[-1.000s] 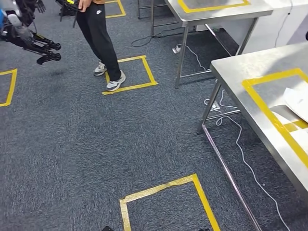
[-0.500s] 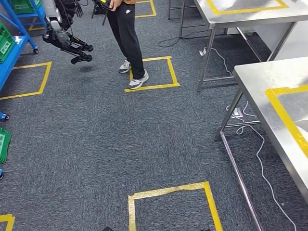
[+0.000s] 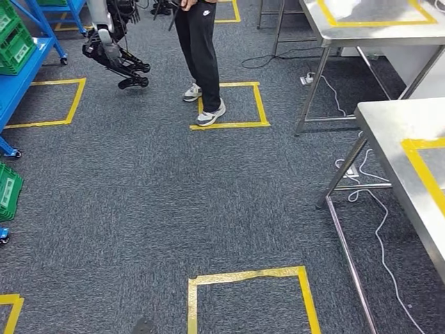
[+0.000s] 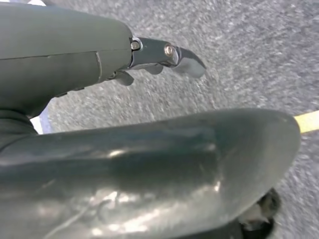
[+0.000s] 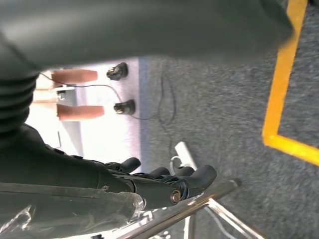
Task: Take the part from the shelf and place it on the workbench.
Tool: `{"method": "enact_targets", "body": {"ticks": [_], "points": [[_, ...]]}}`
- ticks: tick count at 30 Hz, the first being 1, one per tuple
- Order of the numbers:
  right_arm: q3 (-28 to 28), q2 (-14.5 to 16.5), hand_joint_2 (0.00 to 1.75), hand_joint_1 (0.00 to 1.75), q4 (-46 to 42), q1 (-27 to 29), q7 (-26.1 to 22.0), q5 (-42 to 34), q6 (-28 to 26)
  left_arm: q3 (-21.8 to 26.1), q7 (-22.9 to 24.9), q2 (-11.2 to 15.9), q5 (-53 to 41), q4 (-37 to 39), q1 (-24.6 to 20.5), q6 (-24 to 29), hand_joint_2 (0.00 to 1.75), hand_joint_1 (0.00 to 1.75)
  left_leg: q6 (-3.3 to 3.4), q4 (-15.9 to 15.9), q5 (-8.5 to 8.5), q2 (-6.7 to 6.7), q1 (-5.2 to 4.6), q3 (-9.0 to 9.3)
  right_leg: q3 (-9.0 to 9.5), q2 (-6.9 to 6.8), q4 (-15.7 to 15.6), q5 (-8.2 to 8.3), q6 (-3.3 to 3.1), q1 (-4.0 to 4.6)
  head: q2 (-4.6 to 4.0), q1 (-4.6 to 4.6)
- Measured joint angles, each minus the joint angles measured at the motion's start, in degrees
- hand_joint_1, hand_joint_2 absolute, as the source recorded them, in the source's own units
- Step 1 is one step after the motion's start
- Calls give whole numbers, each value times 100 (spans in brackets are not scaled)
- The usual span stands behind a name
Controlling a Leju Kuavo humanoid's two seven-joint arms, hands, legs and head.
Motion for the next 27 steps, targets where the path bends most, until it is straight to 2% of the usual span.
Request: {"method": "enact_targets", "body": {"ticks": [2,3,4,5,7,8,9,10,12,14,15,17,18,19,20,21,23,25,27], "points": [[37,0,0,0,0,3,114,79,-5,65,-145,-11,27,0,0,-74,0,0,29,0,-5,2,-1,0,-351,0,752,-348,47,-11,0,22],[66,0,0,0,0,9,175,133,6,92,-235,-14,42,0,4,-109,0,0,33,1,-6,2,-2,1,-509,-1,1069,-451,64,-20,0,24],[99,0,0,0,0,19,223,181,20,121,-314,-16,51,0,7,-133,0,0,34,1,-7,0,-1,3,-585,-1,1205,-448,77,-29,0,26],[131,-1,0,0,0,27,252,214,33,150,-371,-17,58,0,9,-148,0,0,32,2,-8,-4,1,9,-549,-1,1110,-336,87,-43,0,26],[174,-1,0,0,0,28,270,247,46,188,-420,-21,66,0,9,-159,0,0,1,13,-21,-14,9,27,-215,0,403,43,117,-84,0,26],[192,4,0,0,1,21,272,253,50,195,-430,-20,69,0,6,-162,0,0,-31,33,-34,-19,4,28,-32,15,41,178,115,-97,0,29],[211,10,0,0,2,15,274,256,54,201,-436,-19,70,0,4,-165,0,0,-68,48,-39,-23,-3,24,90,33,-209,254,93,-103,0,25],[231,15,0,0,3,12,277,258,57,208,-447,-19,70,0,2,-168,0,0,-104,56,-36,-26,-9,16,142,51,-322,268,58,-97,0,21],[257,20,0,0,4,20,297,245,61,219,-498,-21,69,0,3,-197,0,0,-161,40,-16,-29,-1,7,131,67,-333,280,-45,-72,0,10],[264,20,0,0,4,29,317,225,67,229,-627,-25,86,0,3,-287,0,0,-208,143,-116,-17,16,-47,125,59,-349,307,-125,-69,0,0],[264,20,0,0,4,29,320,217,72,241,-697,-28,96,0,-2,-335,0,0,-226,345,-255,-10,19,-141,121,51,-358,321,-160,-71,0,-9],[264,20,0,0,4,27,321,208,81,273,-791,-36,92,0,-11,-377,0,0,-242,1021,-614,-2,17,-455,107,37,-360,328,-200,-60,0,-25],[264,20,0,0,4,29,321,201,85,286,-820,-38,74,0,-9,-374,0,0,-241,1346,-737,-2,17,-610,102,31,-359,328,-210,-51,0,-24],[264,20,0,0,4,32,321,194,89,292,-843,-38,54,0,-5,-366,0,0,-236,1533,-766,-2,17,-701,100,29,-360,320,-217,-42,0,-25],[264,20,0,0,4,35,321,188,92,293,-860,-38,33,0,-2,-359,0,0,-224,1526,-683,-2,16,-700,102,31,-360,300,-223,-36,0,-24],[264,20,0,0,3,37,319,182,92,293,-873,-38,18,0,-1,-359,0,0,-205,1340,-523,-1,14,-607,111,34,-361,279,-225,-32,0,-24],[264,20,0,0,3,39,311,179,97,299,-871,-38,6,0,-12,-387,0,0,-157,655,-214,20,3,-238,145,37,-357,225,-201,-19,0,-26],[264,20,0,0,3,42,301,177,103,308,-846,-40,9,0,-32,-415,0,0,-115,150,-196,44,-17,43,178,32,-387,161,-137,-7,0,-24],[264,20,0,0,3,42,297,172,107,316,-830,-40,17,0,-38,-422,0,0,-60,-9,-249,34,-31,144,250,22,-401,175,-56,-13,0,-21]]}}
